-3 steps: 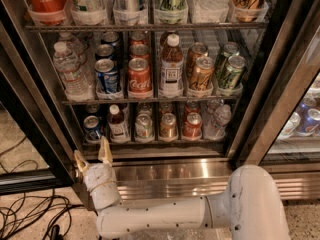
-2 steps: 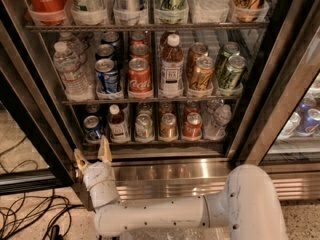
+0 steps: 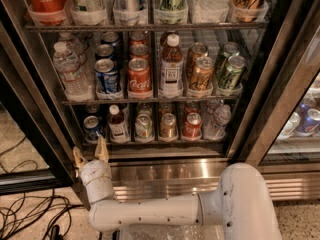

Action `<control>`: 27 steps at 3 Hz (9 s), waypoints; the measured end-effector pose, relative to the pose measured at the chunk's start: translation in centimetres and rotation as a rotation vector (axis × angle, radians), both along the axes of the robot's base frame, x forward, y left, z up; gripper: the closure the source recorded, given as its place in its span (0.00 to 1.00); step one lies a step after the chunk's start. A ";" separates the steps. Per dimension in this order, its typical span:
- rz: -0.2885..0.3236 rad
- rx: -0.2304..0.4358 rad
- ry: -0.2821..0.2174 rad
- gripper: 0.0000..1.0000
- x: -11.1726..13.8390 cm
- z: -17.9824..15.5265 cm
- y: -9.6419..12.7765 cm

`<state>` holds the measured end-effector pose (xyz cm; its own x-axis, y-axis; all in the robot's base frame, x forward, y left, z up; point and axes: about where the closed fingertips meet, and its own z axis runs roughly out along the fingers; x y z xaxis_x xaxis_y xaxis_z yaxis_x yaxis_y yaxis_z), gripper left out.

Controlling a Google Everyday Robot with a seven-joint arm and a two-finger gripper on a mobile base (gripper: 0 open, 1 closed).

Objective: Pick pepsi can from bottom shelf of fridge

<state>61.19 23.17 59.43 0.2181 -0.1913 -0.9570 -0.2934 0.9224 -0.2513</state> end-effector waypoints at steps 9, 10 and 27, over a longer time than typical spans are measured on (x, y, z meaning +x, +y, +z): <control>-0.113 -0.013 -0.044 0.33 6.9 0.2 -0.2; -0.109 -0.006 -0.040 0.52 7.1 0.2 -0.1; 0.360 -0.179 0.462 1.00 -1.9 11.4 -23.9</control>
Offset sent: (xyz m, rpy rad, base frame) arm 0.0256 0.0059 -0.0012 0.0124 -0.0199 -0.0592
